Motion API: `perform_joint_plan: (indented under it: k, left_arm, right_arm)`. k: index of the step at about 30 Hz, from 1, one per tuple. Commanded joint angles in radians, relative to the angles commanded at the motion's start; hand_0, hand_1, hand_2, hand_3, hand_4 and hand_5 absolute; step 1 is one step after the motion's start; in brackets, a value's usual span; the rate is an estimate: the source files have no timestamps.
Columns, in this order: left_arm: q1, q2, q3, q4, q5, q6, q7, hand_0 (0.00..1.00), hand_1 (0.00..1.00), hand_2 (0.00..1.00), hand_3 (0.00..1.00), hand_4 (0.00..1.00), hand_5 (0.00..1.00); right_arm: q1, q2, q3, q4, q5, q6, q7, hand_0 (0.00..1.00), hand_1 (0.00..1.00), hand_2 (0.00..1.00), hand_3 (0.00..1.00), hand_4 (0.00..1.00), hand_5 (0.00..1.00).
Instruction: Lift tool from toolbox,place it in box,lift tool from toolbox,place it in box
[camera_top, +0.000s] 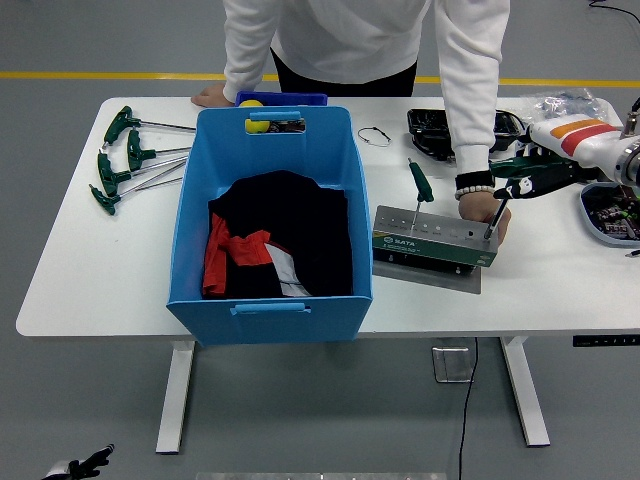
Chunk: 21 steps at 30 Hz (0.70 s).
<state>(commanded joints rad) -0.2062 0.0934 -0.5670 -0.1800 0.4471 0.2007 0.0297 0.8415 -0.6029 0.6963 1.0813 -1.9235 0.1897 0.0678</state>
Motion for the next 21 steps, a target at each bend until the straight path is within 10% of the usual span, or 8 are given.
perform_joint_plan:
  k: [21]
  left_arm:
    - [-0.004,0.001,0.008,0.000,-0.009,0.003,-0.003,0.864,0.846,0.825,0.613,0.726,0.549]
  right_arm:
    - [0.011,0.008,-0.018,-0.025,0.055,0.031,-0.014,0.292,0.206,0.227,0.297,0.998,0.790]
